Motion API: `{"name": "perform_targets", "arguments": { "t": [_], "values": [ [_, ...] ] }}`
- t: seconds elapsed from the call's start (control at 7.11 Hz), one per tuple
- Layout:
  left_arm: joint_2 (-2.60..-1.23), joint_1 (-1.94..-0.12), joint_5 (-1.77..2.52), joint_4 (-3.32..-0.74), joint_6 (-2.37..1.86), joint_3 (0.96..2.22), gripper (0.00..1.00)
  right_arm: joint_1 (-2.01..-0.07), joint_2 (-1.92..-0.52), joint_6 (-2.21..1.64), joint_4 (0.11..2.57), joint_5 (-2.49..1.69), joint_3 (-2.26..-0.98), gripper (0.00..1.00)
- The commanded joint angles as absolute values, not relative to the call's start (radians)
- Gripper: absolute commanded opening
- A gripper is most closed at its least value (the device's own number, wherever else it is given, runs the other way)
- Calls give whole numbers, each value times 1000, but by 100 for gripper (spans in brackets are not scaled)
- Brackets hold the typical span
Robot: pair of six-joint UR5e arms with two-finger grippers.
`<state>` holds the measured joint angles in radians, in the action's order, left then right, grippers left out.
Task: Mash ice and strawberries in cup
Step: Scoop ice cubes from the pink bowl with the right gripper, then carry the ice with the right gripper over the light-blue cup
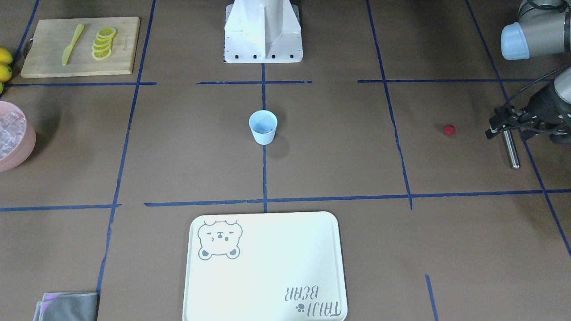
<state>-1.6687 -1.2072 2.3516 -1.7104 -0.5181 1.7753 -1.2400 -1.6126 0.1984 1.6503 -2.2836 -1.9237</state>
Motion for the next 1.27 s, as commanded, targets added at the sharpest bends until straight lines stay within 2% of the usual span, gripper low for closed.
{"name": "perform_targets", "arguments": {
  "t": [0.0,0.42,0.7,0.84,0.98,1.12],
  "values": [
    [-1667,-1207,2352,-1710,-517,1772,100,-1236,-1412,9,1774,-2370,-1934,0],
    [-1667,-1207,2353,-1710,-517,1766,100,-998,-1133,-477,1839,-2355,-1930,0],
    [-1669,-1207,2353,-1710,-515,1758,100,-799,-1008,-761,1833,-2188,-1919,0],
    [-1669,-1207,2353,-1710,-515,1756,100,-723,-908,-888,1832,-2115,-1861,0],
    [-1669,-1207,2353,-1710,-514,1756,100,-651,-785,-984,1795,-2058,-1735,0],
    [-1669,-1207,2353,-1710,-514,1753,100,-585,-720,-1080,1702,-1977,-1624,0]
  ]
}}
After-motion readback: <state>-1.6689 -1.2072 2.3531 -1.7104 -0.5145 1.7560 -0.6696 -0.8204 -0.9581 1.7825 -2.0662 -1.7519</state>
